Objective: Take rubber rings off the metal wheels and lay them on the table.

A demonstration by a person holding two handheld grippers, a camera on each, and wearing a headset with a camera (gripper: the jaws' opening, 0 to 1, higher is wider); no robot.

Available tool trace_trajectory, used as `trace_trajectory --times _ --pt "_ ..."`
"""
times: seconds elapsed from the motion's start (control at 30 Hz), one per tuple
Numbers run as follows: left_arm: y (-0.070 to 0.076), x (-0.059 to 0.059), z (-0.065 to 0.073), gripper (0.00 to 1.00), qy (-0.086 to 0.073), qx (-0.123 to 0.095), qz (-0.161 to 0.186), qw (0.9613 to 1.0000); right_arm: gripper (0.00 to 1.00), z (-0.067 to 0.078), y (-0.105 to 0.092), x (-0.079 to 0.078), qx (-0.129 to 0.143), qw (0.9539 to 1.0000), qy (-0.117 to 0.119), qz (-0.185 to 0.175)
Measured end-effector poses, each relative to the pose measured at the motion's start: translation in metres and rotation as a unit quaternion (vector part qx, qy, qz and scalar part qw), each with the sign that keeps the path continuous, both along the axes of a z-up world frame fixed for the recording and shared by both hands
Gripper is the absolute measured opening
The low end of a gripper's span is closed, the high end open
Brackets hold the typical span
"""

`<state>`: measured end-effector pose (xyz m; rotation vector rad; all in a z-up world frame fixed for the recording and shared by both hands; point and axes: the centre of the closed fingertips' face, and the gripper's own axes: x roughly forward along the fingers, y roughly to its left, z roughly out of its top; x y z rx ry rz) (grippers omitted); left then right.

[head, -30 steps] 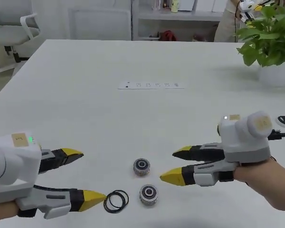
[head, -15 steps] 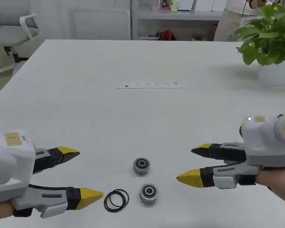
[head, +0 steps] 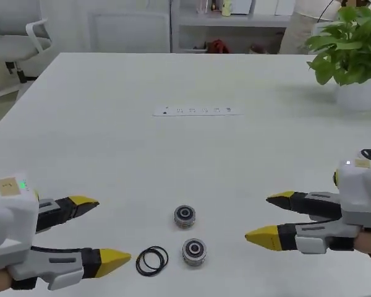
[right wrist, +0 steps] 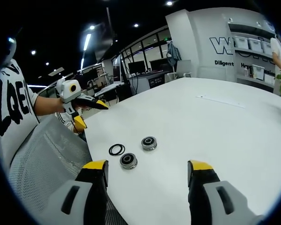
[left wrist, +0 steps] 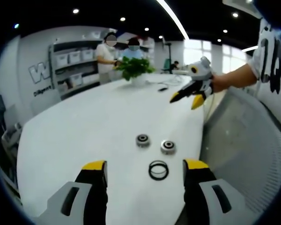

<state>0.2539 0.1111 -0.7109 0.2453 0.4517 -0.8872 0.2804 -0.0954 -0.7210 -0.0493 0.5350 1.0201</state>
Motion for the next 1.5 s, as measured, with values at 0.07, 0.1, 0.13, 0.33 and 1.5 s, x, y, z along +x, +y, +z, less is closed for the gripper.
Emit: trace_trajectory --times 0.07,0.1,0.13,0.33,1.5 --pt "0.0007 -0.0004 0.0002 0.67 0.000 0.000 0.001 1.0000 0.66 0.0009 -0.0011 -0.0009 0.001 1.0000 -0.001 -0.002" --pt "0.0009 -0.0008 0.0002 0.67 0.000 -0.001 0.002 1.0000 0.66 0.0015 -0.0018 -0.0008 0.001 1.0000 -0.002 -0.003" --pt "0.0010 -0.0011 0.0003 0.67 0.000 -0.001 0.002 1.0000 0.66 0.0018 -0.0020 -0.0008 0.002 1.0000 -0.002 -0.003" --pt "0.0007 -0.0020 0.0005 0.67 0.000 -0.002 0.004 1.0000 0.67 0.0031 -0.0036 -0.0017 0.002 1.0000 -0.006 -0.004" --pt "0.0016 -0.0020 0.0020 0.66 0.005 -0.009 0.009 0.9999 0.66 -0.0007 -0.0049 -0.0007 0.010 0.9999 -0.001 -0.012"
